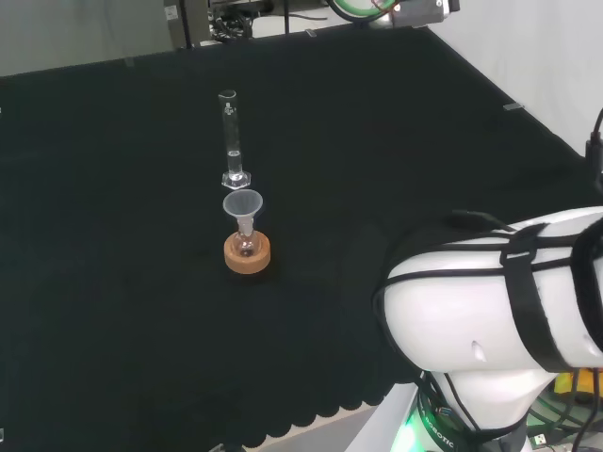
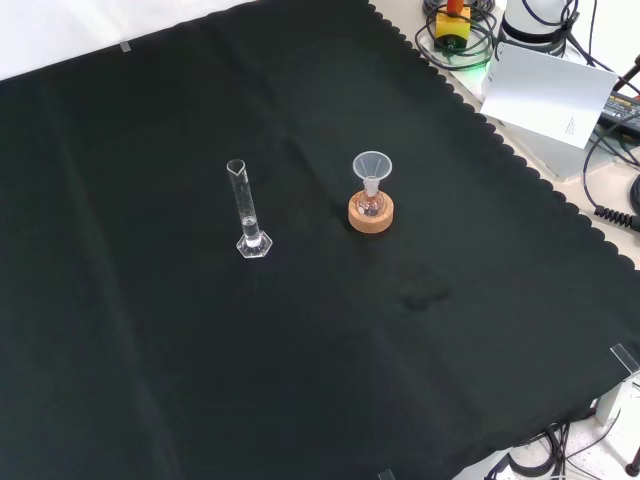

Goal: Pick up the graduated cylinder.

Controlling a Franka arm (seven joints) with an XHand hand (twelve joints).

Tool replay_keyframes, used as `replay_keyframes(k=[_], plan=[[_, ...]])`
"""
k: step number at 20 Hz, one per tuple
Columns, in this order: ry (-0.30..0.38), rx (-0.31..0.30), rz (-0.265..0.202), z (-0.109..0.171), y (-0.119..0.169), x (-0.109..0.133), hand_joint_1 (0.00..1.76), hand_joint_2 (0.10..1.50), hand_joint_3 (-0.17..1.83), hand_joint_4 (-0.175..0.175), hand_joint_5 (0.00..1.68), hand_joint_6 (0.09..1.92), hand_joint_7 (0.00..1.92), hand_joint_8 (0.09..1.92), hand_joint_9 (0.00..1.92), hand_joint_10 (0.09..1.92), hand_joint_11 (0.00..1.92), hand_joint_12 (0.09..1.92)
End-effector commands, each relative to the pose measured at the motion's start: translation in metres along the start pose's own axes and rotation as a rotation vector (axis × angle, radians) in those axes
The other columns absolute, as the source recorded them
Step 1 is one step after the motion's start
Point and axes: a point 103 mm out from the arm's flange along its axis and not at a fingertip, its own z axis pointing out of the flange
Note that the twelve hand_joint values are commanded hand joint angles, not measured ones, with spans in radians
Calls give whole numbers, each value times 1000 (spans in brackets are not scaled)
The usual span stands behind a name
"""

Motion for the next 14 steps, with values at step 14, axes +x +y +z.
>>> replay_keyframes(k=[14], plan=[[45, 108, -55, 140, 169, -24, 159, 1340, -19, -21, 260, 87, 35, 501, 471, 87, 142, 1353]])
